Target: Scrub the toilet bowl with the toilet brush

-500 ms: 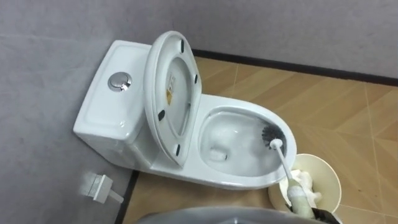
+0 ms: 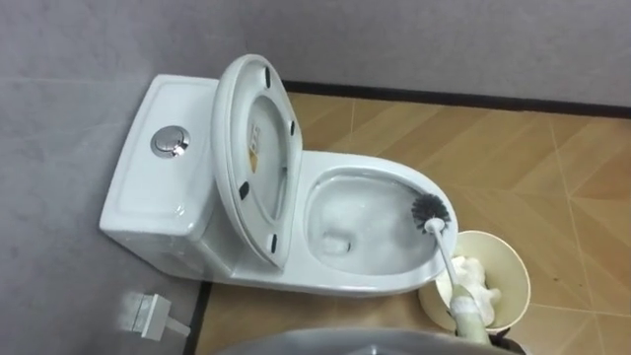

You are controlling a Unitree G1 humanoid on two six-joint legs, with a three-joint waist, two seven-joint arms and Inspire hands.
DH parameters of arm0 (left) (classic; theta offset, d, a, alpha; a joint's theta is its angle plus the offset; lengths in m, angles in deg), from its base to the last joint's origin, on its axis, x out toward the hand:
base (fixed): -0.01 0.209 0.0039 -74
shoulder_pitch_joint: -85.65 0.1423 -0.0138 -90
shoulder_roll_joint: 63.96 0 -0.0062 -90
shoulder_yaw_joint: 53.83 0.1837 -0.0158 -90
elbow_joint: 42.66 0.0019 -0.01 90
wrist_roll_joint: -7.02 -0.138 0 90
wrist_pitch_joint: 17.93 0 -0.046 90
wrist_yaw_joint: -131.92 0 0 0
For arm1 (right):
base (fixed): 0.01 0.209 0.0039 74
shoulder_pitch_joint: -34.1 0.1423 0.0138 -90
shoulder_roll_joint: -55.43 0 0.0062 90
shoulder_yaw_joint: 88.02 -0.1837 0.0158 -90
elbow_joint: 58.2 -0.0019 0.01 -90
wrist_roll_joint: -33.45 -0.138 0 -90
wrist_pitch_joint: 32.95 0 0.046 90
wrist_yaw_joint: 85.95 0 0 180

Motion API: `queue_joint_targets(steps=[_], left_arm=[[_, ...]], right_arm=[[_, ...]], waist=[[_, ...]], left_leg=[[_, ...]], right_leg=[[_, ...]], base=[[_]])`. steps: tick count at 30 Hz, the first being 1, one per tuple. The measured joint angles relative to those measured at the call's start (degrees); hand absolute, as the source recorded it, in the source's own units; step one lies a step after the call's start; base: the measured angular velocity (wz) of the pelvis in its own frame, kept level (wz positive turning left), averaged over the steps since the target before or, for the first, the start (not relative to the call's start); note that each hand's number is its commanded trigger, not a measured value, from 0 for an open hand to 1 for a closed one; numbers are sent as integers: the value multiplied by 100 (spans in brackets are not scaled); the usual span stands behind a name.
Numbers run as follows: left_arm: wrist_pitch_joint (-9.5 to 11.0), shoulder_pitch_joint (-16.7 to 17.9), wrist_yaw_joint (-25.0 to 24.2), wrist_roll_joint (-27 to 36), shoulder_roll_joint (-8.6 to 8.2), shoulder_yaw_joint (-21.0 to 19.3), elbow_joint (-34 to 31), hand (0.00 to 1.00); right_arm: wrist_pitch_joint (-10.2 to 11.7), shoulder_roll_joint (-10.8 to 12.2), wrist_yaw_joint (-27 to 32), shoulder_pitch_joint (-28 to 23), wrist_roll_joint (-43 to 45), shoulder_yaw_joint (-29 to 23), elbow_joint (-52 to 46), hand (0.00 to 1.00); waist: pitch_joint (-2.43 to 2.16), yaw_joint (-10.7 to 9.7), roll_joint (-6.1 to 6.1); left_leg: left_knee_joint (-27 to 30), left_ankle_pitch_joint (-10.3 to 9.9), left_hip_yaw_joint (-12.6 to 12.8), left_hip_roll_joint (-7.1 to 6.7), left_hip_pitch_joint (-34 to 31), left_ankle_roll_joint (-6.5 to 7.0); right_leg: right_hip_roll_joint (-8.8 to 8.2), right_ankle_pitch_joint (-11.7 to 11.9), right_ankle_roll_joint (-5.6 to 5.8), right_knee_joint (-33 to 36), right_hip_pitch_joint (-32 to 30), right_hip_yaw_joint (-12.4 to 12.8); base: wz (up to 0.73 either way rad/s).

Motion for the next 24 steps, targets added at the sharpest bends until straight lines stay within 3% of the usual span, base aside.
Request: queue_joint_targets(steps=[15,19,20,21,24], left_arm=[[-16,17,-89,-124,10,105,5,0],[-16,59,-90,-171,9,102,18,0],[-16,60,-93,-171,9,102,21,0],[-15,54,-107,-168,9,102,24,0],[-6,36,-203,-171,4,104,23,0]], right_arm=[[36,0,758,-3,6,-21,-90,100],[181,-25,1336,116,-635,-718,-58,100],[204,-36,1402,132,-733,-802,-59,36],[232,-54,1514,147,-968,-929,-58,0],[275,-88,1661,128,-1418,-1019,-46,0]], waist=[[-9,-25,40],[-5,-102,36],[-3,-116,32],[4,-124,28],[12,-141,6]], left_leg=[[-96,-7,139,-4,62,12],[-95,-8,159,-5,61,12],[-96,-8,159,-4,61,12],[-96,-8,169,0,63,12],[-96,-10,189,5,52,10]], right_leg=[[6,8,19,-9,-48,157],[5,9,20,-23,-55,182],[6,9,20,-24,-55,188],[10,9,19,-27,-60,193],[15,8,18,-26,-89,200]], base=[[-4],[-2],[-3],[-5],[-6]])
